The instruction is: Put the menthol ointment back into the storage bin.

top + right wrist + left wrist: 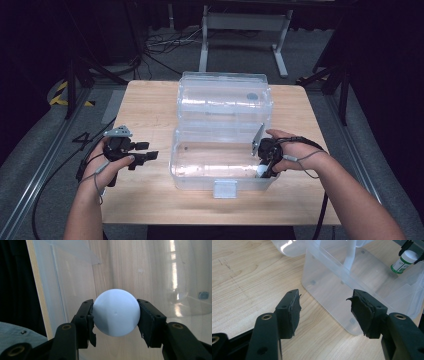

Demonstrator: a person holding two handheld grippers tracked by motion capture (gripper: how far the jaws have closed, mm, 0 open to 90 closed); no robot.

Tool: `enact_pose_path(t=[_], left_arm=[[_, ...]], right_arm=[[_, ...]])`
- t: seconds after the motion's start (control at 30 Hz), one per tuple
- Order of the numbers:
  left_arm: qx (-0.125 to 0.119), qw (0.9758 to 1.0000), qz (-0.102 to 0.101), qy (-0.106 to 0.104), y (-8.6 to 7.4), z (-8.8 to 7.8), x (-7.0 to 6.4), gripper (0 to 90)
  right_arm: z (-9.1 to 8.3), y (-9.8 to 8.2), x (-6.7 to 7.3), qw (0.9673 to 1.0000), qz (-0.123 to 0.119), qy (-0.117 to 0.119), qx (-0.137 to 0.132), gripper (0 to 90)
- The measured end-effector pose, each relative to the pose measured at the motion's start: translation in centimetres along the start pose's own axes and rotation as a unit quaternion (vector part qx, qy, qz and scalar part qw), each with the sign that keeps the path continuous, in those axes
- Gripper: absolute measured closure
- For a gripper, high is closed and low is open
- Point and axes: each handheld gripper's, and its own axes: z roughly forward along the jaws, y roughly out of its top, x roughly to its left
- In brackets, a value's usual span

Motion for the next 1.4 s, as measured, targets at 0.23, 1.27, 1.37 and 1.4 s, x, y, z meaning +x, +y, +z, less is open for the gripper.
enact_pose_path(t=[0.23, 1.27, 1.37, 1.4], left_arm=[[0.0, 1.0, -0.002, 0.001, 0.0, 0.0, 0.0, 40.9], [0.001, 1.0, -0.005, -0.002, -0.2, 0.0, 0.2, 40.9], [0.001, 1.0, -0.005, -0.002, -0.2, 0.0, 0.2, 40.9], [0.001, 1.0, -0.004, -0.002, -0.2, 0.1, 0.2, 40.8]], right_arm=[[0.3, 0.3, 0.0, 1.0, -0.003, 0.002, 0.007, 50.2], [1.3, 1.0, 0.1, 0.9991, -0.006, -0.014, 0.039, 50.2], [1.4, 1.1, 0.2, 0.9991, -0.005, -0.017, 0.037, 50.1], [1.4, 1.1, 0.1, 0.9991, -0.006, -0.016, 0.039, 50.1]])
